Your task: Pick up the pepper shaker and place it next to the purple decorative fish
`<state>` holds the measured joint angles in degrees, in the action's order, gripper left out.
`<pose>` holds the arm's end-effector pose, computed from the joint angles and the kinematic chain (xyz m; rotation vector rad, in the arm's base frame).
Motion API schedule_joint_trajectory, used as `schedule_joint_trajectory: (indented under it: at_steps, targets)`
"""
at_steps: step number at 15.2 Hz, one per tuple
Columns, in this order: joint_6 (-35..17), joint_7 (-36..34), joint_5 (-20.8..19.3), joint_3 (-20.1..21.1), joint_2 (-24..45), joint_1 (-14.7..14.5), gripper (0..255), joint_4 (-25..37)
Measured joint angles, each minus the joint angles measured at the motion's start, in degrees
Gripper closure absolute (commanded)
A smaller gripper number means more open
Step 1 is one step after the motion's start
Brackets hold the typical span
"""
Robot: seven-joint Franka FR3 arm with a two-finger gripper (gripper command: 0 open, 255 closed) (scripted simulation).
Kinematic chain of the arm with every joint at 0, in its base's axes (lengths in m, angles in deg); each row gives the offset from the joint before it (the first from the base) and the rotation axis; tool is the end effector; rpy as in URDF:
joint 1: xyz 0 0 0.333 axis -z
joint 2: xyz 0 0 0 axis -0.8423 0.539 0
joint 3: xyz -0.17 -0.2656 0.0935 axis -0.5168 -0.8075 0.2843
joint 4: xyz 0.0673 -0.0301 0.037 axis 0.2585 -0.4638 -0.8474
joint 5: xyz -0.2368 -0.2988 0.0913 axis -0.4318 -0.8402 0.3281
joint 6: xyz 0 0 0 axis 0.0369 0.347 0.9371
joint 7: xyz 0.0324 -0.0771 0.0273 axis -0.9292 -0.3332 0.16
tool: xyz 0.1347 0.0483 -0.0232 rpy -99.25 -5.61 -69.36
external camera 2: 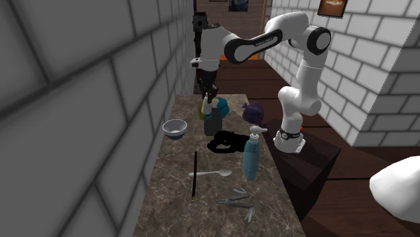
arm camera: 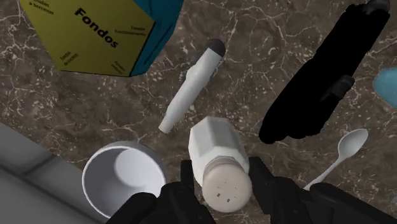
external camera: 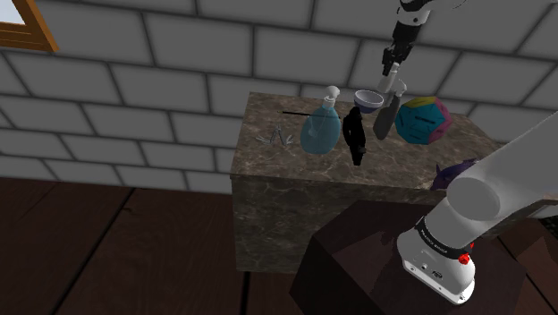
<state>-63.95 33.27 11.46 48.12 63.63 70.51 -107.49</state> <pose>0.4483 -0.2531 0.5204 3.0393 -0.1157 0.0221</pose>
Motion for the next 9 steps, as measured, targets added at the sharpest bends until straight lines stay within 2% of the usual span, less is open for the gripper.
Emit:
schedule_joint_trajectory:
  at_steps: [9]
  targets:
    - [1.21, 4.02, -5.13, -2.48, -18.39, 4.11, 255, -16.25]
